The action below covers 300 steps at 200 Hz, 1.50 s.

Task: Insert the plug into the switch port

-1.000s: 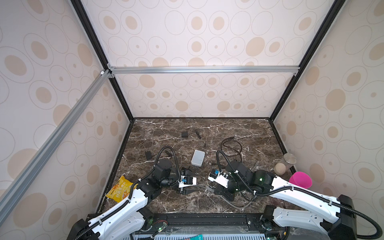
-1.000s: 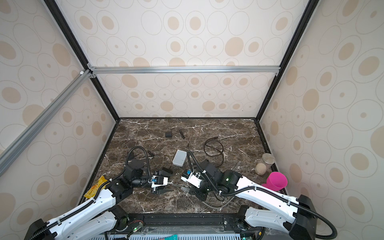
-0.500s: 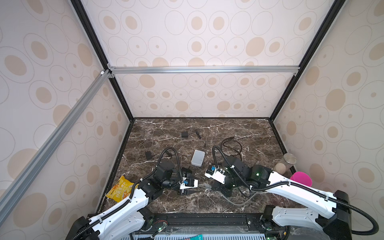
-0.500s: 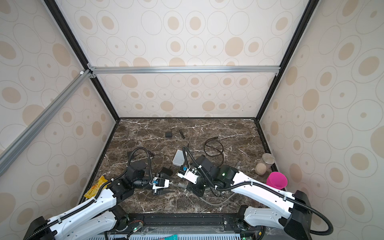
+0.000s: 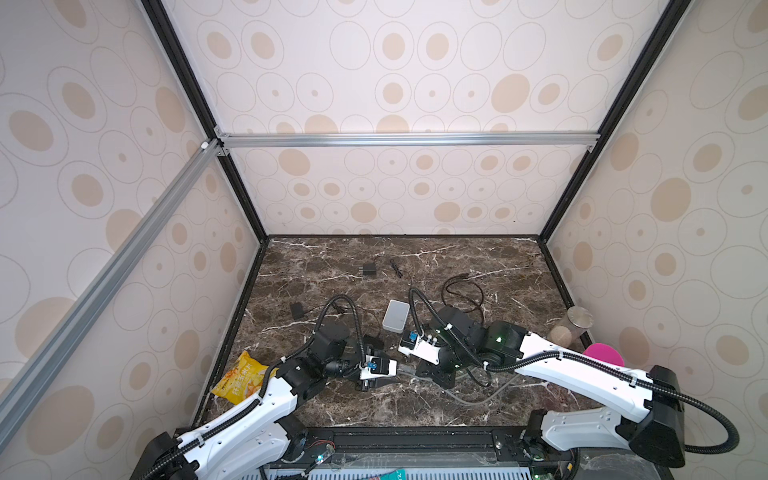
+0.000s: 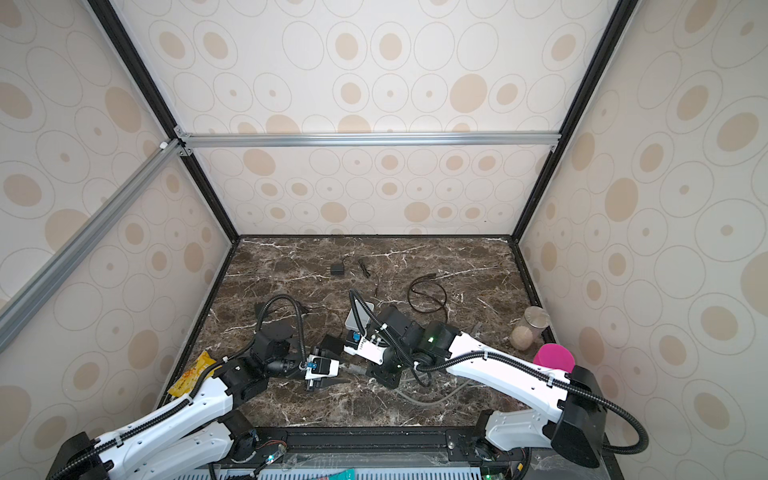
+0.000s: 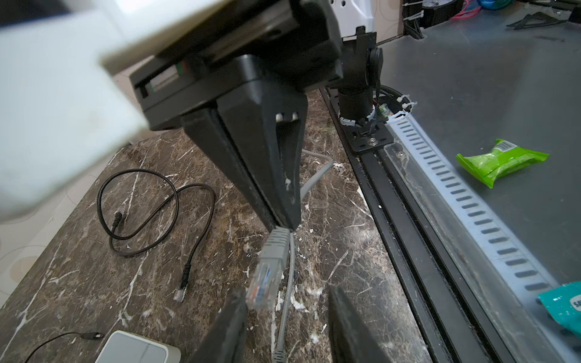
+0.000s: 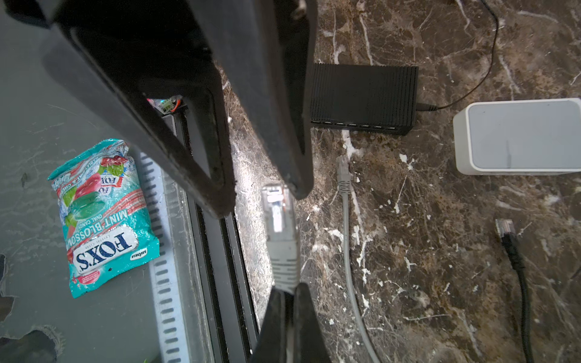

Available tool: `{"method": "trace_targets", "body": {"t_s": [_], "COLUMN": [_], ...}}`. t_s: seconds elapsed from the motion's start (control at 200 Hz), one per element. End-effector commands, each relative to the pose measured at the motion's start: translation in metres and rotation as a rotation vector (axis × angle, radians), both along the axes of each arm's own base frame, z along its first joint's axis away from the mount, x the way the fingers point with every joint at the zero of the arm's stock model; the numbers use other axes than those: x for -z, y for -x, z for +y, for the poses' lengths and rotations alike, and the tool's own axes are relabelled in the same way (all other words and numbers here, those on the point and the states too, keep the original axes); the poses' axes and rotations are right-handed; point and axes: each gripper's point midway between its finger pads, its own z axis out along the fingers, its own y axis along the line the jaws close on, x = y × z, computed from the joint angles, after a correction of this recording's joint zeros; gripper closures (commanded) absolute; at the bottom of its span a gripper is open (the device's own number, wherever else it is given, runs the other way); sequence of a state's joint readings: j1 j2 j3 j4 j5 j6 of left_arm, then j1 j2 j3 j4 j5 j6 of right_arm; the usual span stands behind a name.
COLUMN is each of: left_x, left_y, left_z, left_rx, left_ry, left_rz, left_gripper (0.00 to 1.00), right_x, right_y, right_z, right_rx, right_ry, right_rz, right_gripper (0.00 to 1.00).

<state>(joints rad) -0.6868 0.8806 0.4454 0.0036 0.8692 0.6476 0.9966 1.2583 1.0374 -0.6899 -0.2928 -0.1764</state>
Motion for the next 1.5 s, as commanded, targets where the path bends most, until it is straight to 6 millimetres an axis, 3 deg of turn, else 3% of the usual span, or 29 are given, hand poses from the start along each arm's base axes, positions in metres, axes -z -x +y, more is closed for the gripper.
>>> {"method": "trace_targets", "body": {"t_s": [0.0, 0.27, 0.345, 0.4, 0.74, 1.24, 1.376, 1.496], "left_x": [-0.014, -0.015, -0.015, -0.014, -0.013, -0.013, -0.013, -0.012], "left_y": [0.002, 0.003, 0.004, 0.004, 0.008, 0.010, 0.010, 0.011], "left_z": [-0.003, -0.003, -0.003, -0.003, -0.004, -0.004, -0.004, -0.004], "left_rx": [0.028, 0.034, 0.038, 0.038, 0.060, 0.075, 0.076, 0.080], "left_ry": [0.014, 0.015, 0.013, 0.011, 0.000, -0.008, -0.009, -0.009], "left_rz": [-0.042, -0.044, -0.045, -0.044, -0.036, -0.041, -0.041, -0.039], "left_gripper": [0.58, 0.64, 0.70, 0.67, 0.80, 0.91, 0.91, 0.92], "right_x": [-0.005, -0.002, -0.002, -0.003, -0.005, -0.004, -0.008, -0.021], "right_y": [0.006, 0.020, 0.020, 0.019, 0.017, 0.015, 0.012, 0.006], "right_z": [0.003, 0.007, 0.008, 0.008, 0.008, 0.007, 0.007, 0.004], "right_rx": [-0.048, -0.115, -0.117, -0.117, -0.111, -0.109, -0.093, -0.057], "right_ry": [-0.002, 0.004, 0.003, 0.002, 0.007, 0.026, 0.014, -0.046], "right_rz": [0.003, 0.081, 0.080, 0.075, 0.066, 0.066, 0.046, -0.025], "right_gripper": [1.00, 1.00, 1.00, 1.00, 1.00, 1.00, 0.79, 0.70]}}
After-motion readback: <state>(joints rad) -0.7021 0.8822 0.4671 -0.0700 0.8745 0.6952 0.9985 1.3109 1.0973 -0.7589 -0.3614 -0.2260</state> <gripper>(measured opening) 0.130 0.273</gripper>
